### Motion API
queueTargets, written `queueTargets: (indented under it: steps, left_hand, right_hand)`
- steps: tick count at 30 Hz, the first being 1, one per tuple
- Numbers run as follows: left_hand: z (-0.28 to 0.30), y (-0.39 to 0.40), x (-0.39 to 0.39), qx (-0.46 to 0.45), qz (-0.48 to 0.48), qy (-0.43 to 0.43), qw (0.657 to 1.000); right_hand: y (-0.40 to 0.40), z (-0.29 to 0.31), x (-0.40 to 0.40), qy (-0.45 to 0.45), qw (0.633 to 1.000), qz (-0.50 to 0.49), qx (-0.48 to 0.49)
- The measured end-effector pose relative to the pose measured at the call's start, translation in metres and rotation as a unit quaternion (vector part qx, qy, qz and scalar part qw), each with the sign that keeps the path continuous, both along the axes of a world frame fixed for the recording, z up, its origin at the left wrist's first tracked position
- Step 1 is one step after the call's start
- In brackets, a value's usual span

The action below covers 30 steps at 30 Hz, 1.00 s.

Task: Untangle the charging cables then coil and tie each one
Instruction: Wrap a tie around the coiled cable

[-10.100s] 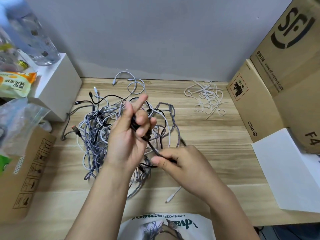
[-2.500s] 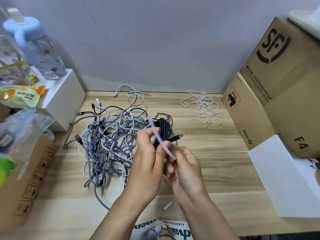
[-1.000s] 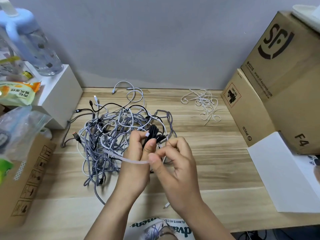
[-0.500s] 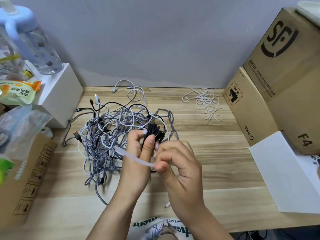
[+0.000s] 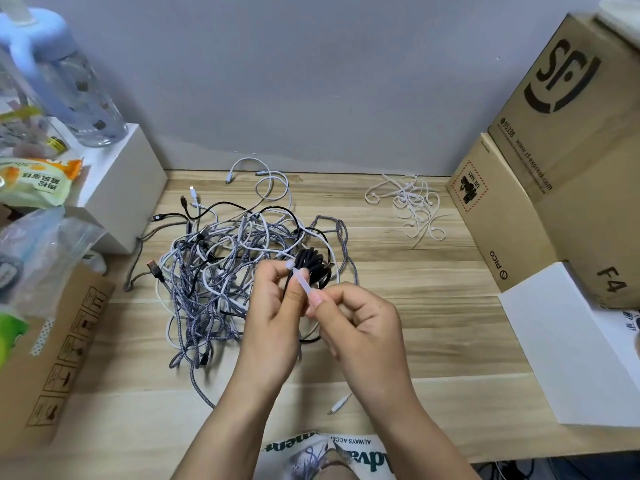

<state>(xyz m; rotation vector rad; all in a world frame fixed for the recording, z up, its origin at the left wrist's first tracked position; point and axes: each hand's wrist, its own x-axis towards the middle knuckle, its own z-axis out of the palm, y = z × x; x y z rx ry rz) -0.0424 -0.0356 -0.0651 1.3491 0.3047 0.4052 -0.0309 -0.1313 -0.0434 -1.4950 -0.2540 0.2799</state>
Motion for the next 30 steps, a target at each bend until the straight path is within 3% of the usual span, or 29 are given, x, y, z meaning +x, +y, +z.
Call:
queueTargets:
  steps: [7,14,24,30]
  left_hand:
    - [-0.001,0.0,-0.001,0.041,-0.021,-0.011,0.999]
    - [-0.006,0.0,-0.001,0.049,-0.026,-0.01,0.998]
    - [-0.007,-0.001,-0.003,0.131,-0.023,0.0,0.991]
    - [-0.01,-0.001,-0.01,0.312,-0.014,0.008,0.95]
  right_hand:
    - [-0.001,0.0,0.005,0.051,0.998,-0.001,0.033]
    - [-0.002,0.001,0.005,0.065,0.997,-0.013,0.033]
    - [0.0,0.003,0.007,0.082,0.996,-0.041,0.008]
    - [-0.002,-0.003,0.008,0.075,0.996,-0.039,0.01]
